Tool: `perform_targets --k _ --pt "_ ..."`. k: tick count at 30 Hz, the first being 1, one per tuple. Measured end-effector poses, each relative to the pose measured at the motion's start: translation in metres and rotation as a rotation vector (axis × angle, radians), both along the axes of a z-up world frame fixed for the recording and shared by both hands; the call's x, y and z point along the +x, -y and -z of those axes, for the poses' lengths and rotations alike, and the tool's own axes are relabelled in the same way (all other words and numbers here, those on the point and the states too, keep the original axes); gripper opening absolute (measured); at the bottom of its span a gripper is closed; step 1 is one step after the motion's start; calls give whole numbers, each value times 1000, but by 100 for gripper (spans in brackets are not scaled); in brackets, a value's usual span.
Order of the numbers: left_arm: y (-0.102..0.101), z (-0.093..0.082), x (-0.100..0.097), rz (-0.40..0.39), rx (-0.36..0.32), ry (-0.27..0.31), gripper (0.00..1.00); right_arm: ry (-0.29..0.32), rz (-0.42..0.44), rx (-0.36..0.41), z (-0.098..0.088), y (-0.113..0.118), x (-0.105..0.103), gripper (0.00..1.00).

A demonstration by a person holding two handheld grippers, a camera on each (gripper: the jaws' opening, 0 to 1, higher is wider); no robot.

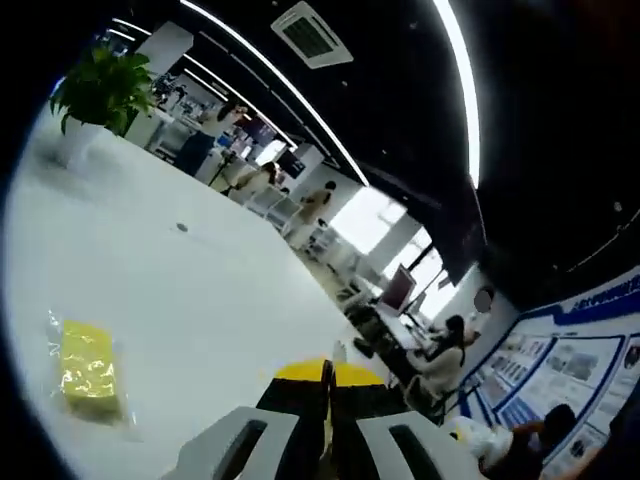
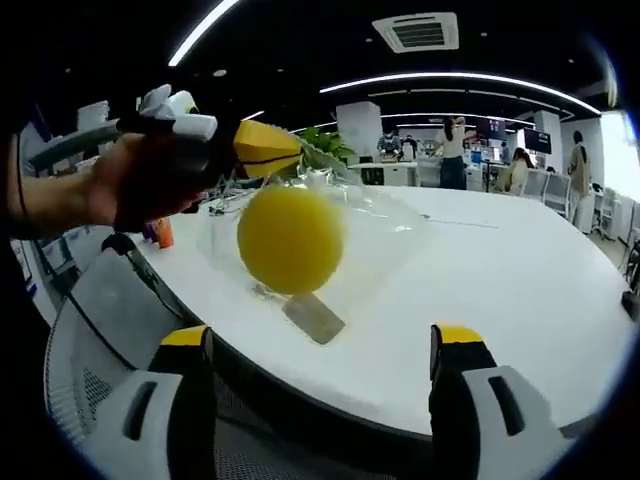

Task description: Compare the silicone blocks by pressing each to a similar depth, holding the contact briefly, and releasing to observe deformation and rebound differences across the visible hardness samples.

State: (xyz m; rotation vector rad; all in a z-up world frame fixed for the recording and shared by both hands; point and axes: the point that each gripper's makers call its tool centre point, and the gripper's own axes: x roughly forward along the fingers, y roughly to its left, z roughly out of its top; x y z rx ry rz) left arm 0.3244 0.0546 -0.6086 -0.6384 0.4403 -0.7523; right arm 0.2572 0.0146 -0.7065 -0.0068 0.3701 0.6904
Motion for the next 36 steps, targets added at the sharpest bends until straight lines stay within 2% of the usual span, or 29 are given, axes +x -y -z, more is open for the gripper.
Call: perform_targets --k 2,6,8,11,13,15,18,24,27,31,36 --pt "8 13 6 -8 39 -10 0 -9 -8 2 2 -1 -2 82" --pt "15 32 18 -25 33 -46 0 -24 -16 11 4 -4 -3 84" --pt "16 38 24 -43 -2 -88 0 -34 -18 -1 7 -4 -4 84" --pt "22 49 33 -57 2 -90 0 -36 -14 0 8 -3 -4 85" --pt "22 54 41 -86 -18 -111 0 -37 -11 4 9 -2 -4 86" --pt "18 58 50 -127 3 -78 0 -40 -11 4 9 -3 -4 86" --pt "10 66 63 -195 -3 -109 0 -53 -12 7 10 -3 -5 85" --pt "-7 83 83 -243 96 -98 0 -66 -8 26 10 -3 -5 85" --pt "-14 95 91 -268 134 -111 0 -67 4 29 10 -1 -3 86" --pt "-23 110 99 -286 249 -97 0 -75 15 38 11 0 -2 89" --pt "-25 122 106 -275 296 -103 0 -82 15 34 13 0 -3 90"
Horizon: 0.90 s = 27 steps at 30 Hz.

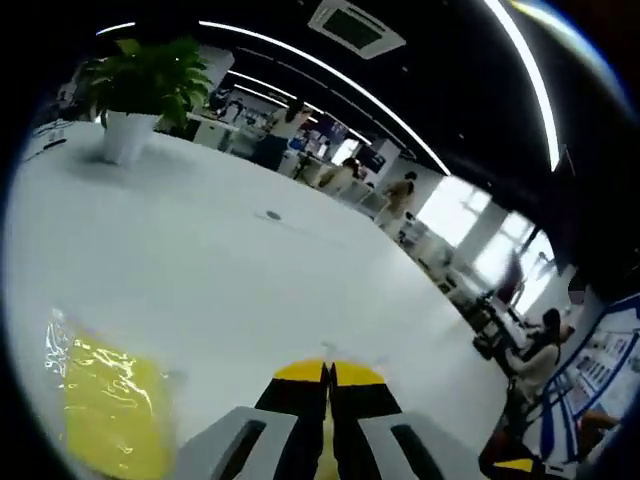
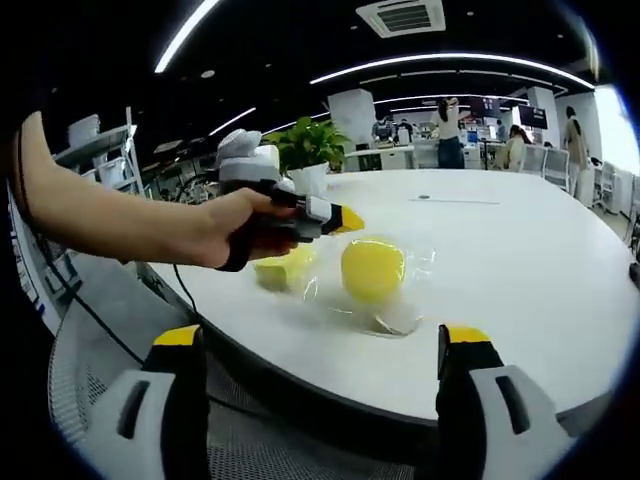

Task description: Compare the silicone blocks by pressing each to a similar depth, holding the contact briefly, and releasing to observe deformation and rebound differences across the visible hardness samples.

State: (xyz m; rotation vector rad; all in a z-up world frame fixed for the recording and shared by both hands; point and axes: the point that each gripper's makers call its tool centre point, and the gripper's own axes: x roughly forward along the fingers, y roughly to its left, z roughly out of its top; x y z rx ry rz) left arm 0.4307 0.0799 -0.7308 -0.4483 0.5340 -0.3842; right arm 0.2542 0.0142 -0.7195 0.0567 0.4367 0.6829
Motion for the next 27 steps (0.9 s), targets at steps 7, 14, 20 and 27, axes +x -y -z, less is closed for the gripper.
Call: perform_targets --k 7,14,20,27 --pt "-4 19 5 5 64 -24 0 -7 1 -2 1 0 0 91" --pt "-10 28 12 5 90 -27 0 -22 1 3 2 -1 0 93" --pt "-15 37 16 -10 117 -40 0 -35 4 6 3 -2 1 94" --pt "-23 42 19 -14 191 -23 3 -51 11 -8 6 0 1 96"
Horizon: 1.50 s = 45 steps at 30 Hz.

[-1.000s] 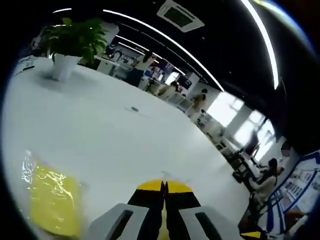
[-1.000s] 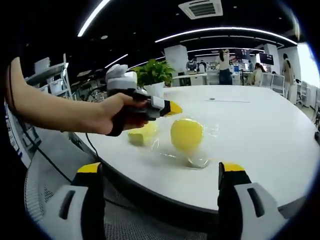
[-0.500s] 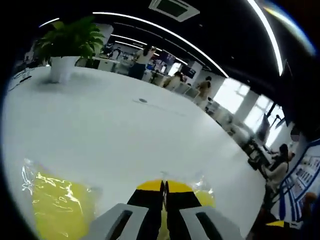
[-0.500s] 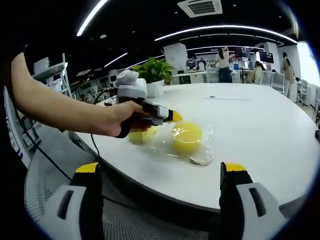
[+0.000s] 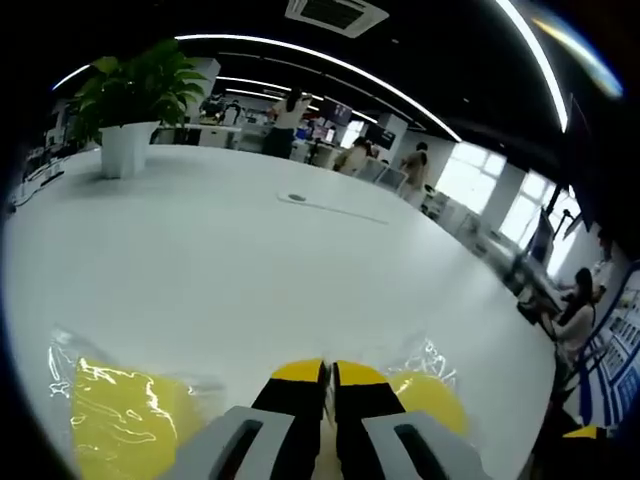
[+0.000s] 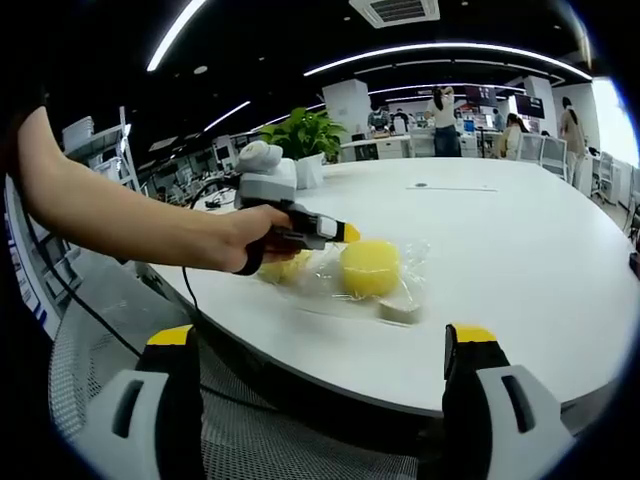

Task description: Compare the silicone blocks by pressing each to a similar depth, holding the contact briefly, and releasing to observe deformation and rebound differences across the visible hardness samples.

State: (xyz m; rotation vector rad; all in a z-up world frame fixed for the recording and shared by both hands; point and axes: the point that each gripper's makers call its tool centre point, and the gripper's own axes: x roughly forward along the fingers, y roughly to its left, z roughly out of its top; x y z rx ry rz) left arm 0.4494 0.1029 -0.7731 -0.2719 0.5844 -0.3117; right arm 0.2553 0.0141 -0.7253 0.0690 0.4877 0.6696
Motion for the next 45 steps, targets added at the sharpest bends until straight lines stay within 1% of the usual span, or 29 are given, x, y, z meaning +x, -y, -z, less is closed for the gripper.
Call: perform_targets --k 2,5,8,11,14,16,17,18,20,22,26,27,28,30,34,36,38,39,40,43,45 --pt "-1 0 -1 3 7 9 9 -5 -2 -3 1 0 0 96" --pt "-1 -5 -2 29 42 41 14 -13 -3 -3 3 0 -1 96" --pt "-3 -8 -3 35 52 59 19 -21 -5 -7 5 0 -2 96" --pt "-6 -13 -5 34 27 62 25 -23 -2 -9 5 1 -2 96" --pt "-7 -20 -7 40 24 80 27 -22 -2 -11 5 1 -2 96" --pt "-7 -29 -5 41 18 114 30 -22 -3 -11 5 1 -3 96" --pt "-8 -30 -5 43 21 118 31 -21 -2 -10 5 1 -3 96" --pt "-4 -37 -9 56 18 133 31 -19 -2 -8 4 1 -2 96" --pt "-3 -44 -12 70 17 150 31 -14 -2 -2 3 1 -2 96" --pt "-5 -49 -15 75 26 168 31 -10 -2 -1 2 1 -3 96" --pt "-11 -53 -21 89 36 185 34 -4 -1 2 1 1 -3 96" --pt "-13 -54 -23 98 48 187 36 -4 -1 2 1 1 -3 96" --pt "-16 -55 -26 117 76 188 37 -5 -2 1 2 1 -3 96" --pt "-22 -60 -30 132 93 203 38 -5 -2 -1 2 2 -3 96" --pt "-33 -65 -36 158 104 209 41 1 1 1 1 2 -3 96" --pt "-38 -69 -43 180 94 207 41 2 1 -5 2 3 -3 95" --pt "-40 -75 -53 213 86 208 45 7 0 -6 2 3 -2 94" --pt "-39 -79 -60 239 56 202 46 10 1 -4 1 3 -2 94" --pt "-39 -82 -64 251 48 199 48 11 1 -3 1 3 -2 94" --pt "-48 -90 -72 294 49 212 56 10 -1 -5 2 3 -2 94" --pt "-51 -93 -80 314 42 201 57 10 -1 -9 2 3 -2 94"
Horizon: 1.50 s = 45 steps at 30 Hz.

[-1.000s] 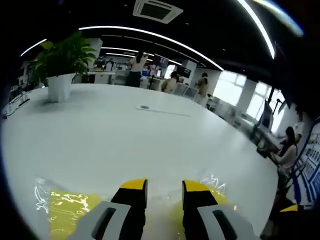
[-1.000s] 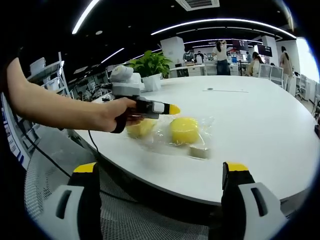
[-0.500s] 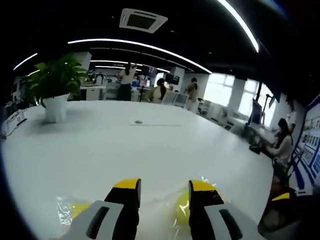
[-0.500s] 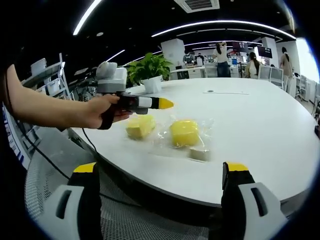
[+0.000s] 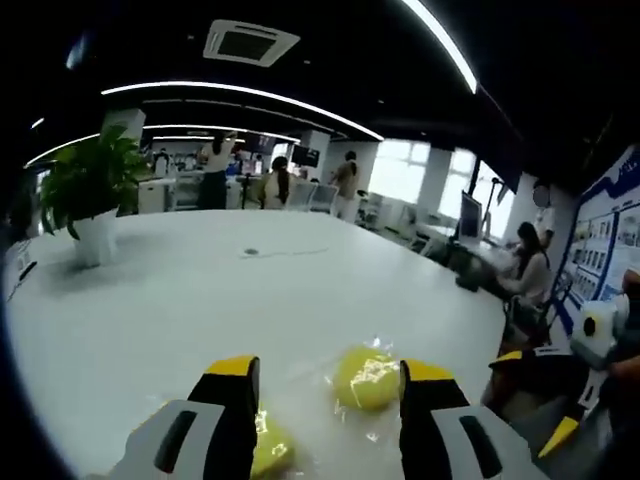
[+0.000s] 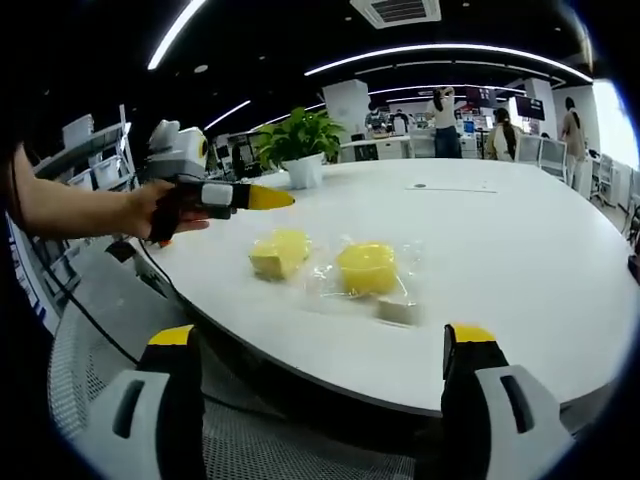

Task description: Compare the silicone blocks by pressing each to a similar depth, holding the contact briefly, and releasing to observe deformation and rebound differences across the visible hardness samples.

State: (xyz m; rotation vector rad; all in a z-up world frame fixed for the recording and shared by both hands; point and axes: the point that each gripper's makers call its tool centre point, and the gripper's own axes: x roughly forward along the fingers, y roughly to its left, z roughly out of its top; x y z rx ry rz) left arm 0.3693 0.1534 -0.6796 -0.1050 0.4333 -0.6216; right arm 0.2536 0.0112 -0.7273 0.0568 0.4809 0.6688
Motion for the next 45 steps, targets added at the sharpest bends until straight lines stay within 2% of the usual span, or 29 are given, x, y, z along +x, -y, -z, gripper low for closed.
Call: perform_targets --k 5,8,12,15,17,24,30,36,39,42,43,45 --pt "-12 -12 -14 32 13 6 61 5 1 -3 0 1 1 93" --pt "-23 -16 -23 35 24 9 71 5 -1 -3 0 0 0 93" --pt "-44 -12 -39 23 58 -3 81 5 -2 -4 0 1 0 93" --pt "-60 -10 -55 -2 74 -11 82 4 -2 -5 0 1 -1 93" --pt "-67 -9 -61 -23 57 -21 84 4 -2 -5 0 1 -1 94" --pt "-88 -4 -87 -45 80 -6 90 -1 -9 -6 1 1 -3 95" --pt "-90 5 -105 -44 72 3 96 -3 -13 -8 1 1 -3 96" --pt "-94 7 -109 -64 39 -6 100 -1 -28 -11 1 -1 -6 96" --pt "-91 12 -111 -49 80 -1 100 1 -30 -21 1 -1 -6 96" --pt "-92 28 -116 -11 179 11 99 19 -12 -40 0 2 -3 96" --pt "-94 35 -119 -8 194 -17 98 14 -10 -38 1 3 -3 96" --pt "-94 31 -117 -14 176 -8 97 12 -10 -45 2 3 -4 96"
